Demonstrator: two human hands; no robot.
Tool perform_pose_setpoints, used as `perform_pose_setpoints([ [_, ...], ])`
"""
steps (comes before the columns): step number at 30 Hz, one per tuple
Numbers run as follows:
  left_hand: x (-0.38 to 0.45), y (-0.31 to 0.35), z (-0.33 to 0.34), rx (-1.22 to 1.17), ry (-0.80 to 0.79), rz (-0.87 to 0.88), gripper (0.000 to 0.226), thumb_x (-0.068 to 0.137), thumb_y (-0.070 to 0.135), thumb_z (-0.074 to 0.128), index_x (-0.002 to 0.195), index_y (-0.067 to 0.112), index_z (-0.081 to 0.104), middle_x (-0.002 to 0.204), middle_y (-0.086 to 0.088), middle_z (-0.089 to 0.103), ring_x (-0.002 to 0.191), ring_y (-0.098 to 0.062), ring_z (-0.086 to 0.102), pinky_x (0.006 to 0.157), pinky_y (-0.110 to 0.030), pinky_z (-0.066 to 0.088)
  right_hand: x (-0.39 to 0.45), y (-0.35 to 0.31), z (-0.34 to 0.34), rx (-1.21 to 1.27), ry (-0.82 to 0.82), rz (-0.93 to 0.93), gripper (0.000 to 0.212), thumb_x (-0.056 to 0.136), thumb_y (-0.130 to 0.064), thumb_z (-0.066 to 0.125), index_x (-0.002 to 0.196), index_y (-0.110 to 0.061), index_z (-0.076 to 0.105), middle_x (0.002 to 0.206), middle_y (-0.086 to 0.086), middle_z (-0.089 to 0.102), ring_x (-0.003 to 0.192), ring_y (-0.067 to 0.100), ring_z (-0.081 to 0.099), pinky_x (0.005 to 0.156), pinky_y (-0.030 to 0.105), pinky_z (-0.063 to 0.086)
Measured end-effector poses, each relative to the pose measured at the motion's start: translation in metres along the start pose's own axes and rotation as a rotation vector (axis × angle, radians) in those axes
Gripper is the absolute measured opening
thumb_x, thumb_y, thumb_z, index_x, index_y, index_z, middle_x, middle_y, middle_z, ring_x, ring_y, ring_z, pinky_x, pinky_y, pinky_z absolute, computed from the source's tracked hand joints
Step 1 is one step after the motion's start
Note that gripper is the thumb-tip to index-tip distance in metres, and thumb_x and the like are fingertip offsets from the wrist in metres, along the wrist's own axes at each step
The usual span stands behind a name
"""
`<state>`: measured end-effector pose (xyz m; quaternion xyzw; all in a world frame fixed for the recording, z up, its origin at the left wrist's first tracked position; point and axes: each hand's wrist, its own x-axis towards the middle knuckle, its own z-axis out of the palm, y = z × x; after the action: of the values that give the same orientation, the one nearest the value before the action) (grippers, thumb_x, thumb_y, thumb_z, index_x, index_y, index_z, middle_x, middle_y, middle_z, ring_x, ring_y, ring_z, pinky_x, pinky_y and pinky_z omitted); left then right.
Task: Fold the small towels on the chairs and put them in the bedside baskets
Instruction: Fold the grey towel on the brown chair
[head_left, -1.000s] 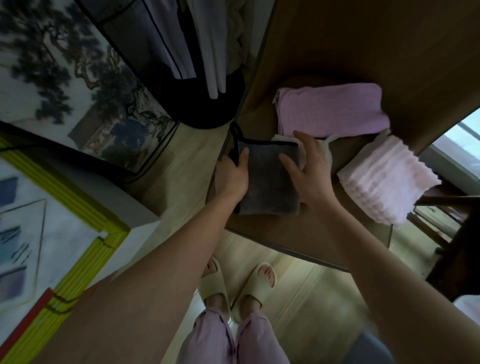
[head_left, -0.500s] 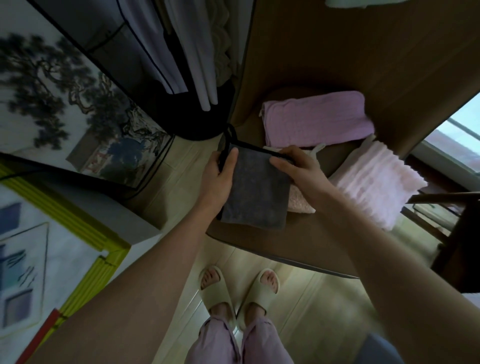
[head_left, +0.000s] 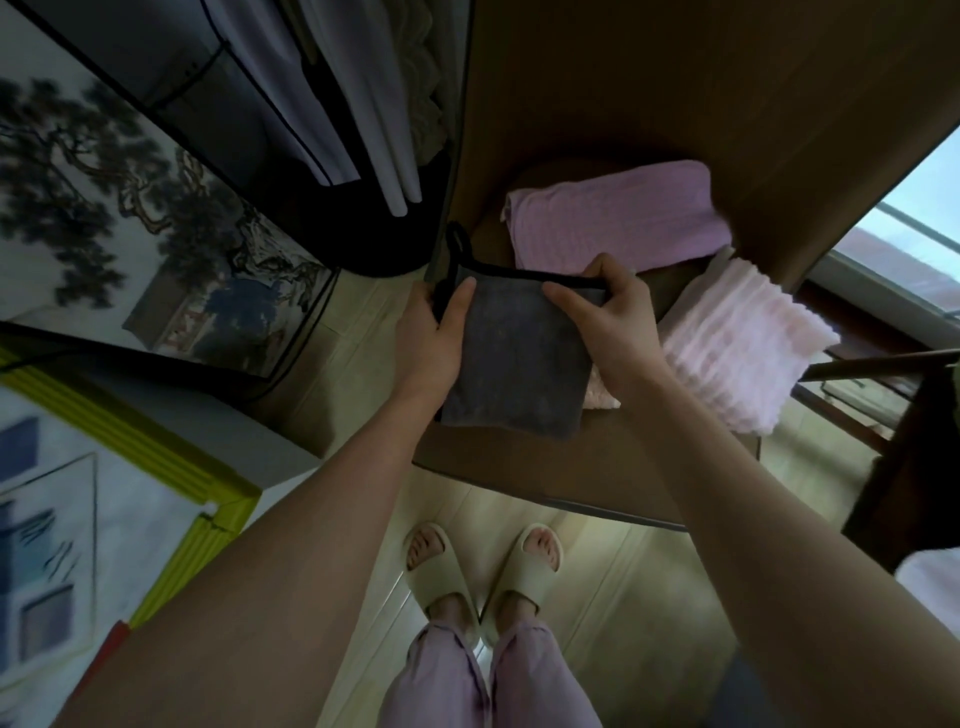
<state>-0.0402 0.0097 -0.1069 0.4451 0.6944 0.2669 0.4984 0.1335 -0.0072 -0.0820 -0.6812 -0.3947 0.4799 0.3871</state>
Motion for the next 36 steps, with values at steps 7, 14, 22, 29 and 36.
perform_pose_setpoints([
  [7,-0.01,-0.009,-0.003,-0.019,-0.202,-0.176,0.057,0.093,0.056,0.049,0.134,0.015,0.053,0.125,0.003,0.059,0.11,-0.013,0.058,0.089,-0.022,0.046,0.006,0.018,0.007,0.042,0.158,0.069,0.029,0.086,-0.024,0.071,0.098,-0.013,0.047,0.093,0.004,0.058,0.083,0.011,0.06,0.073,0.026,0.053],
  [14,-0.015,-0.015,0.003,-0.029,-0.103,-0.198,0.039,0.101,0.047,0.038,0.115,0.015,0.057,0.107,0.005,0.057,0.102,-0.012,0.055,0.068,-0.014,0.04,-0.018,0.027,0.0,0.049,-0.05,0.088,0.055,0.092,-0.046,0.057,0.141,-0.03,0.036,0.141,-0.005,0.044,0.129,0.013,0.046,0.107,0.04,0.044],
  [22,0.001,0.001,0.013,-0.099,-0.111,-0.313,0.05,0.1,0.048,0.039,0.136,0.013,0.049,0.134,-0.006,0.056,0.117,-0.021,0.055,0.086,-0.023,0.041,-0.048,0.035,-0.014,-0.162,-0.258,-0.114,0.073,0.08,-0.031,0.071,0.145,-0.032,0.038,0.154,-0.002,0.027,0.142,0.018,0.032,0.109,0.046,0.041],
  [29,-0.003,-0.006,0.008,-0.087,-0.065,-0.245,0.027,0.103,0.034,0.042,0.113,0.013,0.056,0.111,-0.001,0.061,0.091,-0.011,0.058,0.066,-0.015,0.044,-0.042,0.032,-0.014,-0.383,-0.169,-0.256,0.056,0.08,0.01,0.051,0.124,-0.023,0.063,0.154,0.009,0.031,0.143,0.023,0.028,0.117,0.04,0.029],
  [36,-0.009,-0.014,0.015,-0.02,-0.118,-0.149,0.042,0.104,0.032,0.04,0.14,0.011,0.043,0.13,0.0,0.055,0.117,-0.014,0.053,0.09,-0.02,0.042,-0.05,0.04,-0.02,-0.396,-0.207,-0.244,0.051,0.077,0.003,0.044,0.114,-0.023,0.066,0.16,0.011,0.016,0.147,0.02,0.011,0.121,0.041,0.018],
])
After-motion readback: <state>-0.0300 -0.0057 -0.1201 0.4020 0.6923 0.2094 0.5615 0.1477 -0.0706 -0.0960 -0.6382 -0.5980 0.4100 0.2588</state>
